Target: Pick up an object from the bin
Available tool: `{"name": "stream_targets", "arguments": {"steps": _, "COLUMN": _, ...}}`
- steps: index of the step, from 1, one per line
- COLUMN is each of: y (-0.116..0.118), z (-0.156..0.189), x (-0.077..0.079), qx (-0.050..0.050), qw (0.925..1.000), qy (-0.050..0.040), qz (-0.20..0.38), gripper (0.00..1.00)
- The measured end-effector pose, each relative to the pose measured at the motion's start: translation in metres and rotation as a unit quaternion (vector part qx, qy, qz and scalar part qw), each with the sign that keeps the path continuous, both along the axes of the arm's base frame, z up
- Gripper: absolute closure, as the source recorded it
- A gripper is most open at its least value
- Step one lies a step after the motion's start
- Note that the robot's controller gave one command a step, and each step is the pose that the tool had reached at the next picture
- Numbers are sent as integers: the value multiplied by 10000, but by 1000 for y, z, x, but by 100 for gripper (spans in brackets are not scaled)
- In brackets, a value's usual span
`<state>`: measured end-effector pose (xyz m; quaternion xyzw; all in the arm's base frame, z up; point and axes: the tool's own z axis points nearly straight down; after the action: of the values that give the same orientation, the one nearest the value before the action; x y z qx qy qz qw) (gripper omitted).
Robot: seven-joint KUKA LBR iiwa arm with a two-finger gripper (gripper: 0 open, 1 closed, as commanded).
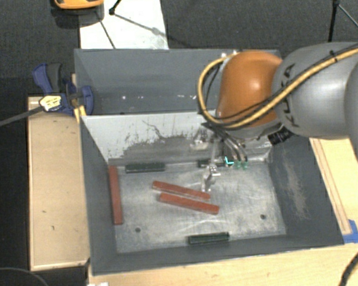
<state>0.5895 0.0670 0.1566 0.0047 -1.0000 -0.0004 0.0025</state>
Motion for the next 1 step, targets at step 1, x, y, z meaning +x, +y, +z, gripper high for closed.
{"name": "stream_targets", "arguments": {"steps": 1, "y": 0, "z": 4, "x": 2, "qx": 2, "qw": 10000, "qy": -40, "qz": -10, "gripper": 0}}
